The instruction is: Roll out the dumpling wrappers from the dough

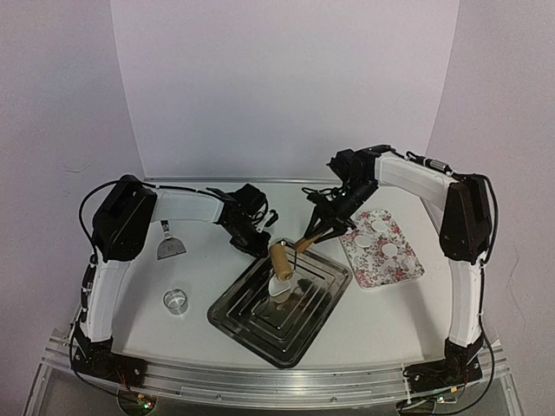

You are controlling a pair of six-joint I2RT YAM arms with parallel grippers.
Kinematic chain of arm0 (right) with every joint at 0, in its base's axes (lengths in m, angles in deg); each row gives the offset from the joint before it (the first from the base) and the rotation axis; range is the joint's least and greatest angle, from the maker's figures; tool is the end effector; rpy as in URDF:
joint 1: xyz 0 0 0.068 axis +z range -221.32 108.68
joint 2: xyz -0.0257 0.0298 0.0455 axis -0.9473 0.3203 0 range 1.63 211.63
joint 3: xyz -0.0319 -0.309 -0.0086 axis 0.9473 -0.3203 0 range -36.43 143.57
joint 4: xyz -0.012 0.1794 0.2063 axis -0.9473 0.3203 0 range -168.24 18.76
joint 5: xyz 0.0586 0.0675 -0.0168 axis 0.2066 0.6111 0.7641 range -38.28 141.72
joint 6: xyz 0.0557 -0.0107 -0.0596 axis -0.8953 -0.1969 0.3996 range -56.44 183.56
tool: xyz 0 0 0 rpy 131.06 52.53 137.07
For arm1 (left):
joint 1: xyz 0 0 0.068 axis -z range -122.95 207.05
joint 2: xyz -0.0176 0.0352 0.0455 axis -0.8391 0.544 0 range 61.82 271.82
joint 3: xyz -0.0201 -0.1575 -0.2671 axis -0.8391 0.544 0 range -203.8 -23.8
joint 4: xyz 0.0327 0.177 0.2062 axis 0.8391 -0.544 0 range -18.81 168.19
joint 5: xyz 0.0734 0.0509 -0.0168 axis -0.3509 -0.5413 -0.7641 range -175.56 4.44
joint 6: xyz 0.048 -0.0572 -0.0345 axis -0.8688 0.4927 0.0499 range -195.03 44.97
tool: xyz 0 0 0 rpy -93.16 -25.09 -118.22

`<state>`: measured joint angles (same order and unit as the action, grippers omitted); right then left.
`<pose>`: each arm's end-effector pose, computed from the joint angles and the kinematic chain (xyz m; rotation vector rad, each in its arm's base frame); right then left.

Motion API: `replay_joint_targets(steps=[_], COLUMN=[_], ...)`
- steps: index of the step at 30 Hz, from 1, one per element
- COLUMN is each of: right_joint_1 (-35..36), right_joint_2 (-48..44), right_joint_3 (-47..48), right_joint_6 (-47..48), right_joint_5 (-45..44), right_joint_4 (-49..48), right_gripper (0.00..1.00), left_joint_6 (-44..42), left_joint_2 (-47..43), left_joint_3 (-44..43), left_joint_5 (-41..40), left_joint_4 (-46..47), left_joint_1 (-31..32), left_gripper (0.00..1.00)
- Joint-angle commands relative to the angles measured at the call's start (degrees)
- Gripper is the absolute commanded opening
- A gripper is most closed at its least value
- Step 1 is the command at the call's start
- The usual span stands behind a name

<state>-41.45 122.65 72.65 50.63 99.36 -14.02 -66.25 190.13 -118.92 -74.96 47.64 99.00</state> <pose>0.3814 0.2801 0.2598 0.5562 -2.7242 -1.2642 0.3783 -0.3577 0.1308 0.8455 2.6296 -0.5074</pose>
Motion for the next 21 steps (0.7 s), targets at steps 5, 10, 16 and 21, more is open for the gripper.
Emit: replay_joint_targets(steps=[5, 10, 16, 21], right_joint_1=[0.49, 0.54, 0.85, 1.69], right_joint_2=[0.88, 1.02, 2.96, 4.82], right_joint_3=[-1.81, -4.43, -6.16, -6.12], right_joint_6=[-1.76, -1.04, 0.92, 3.00], right_joint_5=[4.00, 3.02, 0.49, -5.08], right_joint_4=[0.99, 1.44, 1.32, 0.99], right_gripper=[0.00, 0.00, 0.00, 0.00], left_joint_6=[-3.49, -3.19, -3.02, -2.77], left_joint_2=[2.40, 2.66, 3.20, 3.39], left_joint_3=[0.00, -0.43, -1.18, -1.19], left_joint_5=[-2.11, -2.15, -2.07, -2.00], left_joint_4=[-3.74, -3.73, -3.94, -3.92], left_joint_1=[0.24, 0.24, 0.22, 0.24], left_gripper=[0.03, 0.02, 0.02, 0.02])
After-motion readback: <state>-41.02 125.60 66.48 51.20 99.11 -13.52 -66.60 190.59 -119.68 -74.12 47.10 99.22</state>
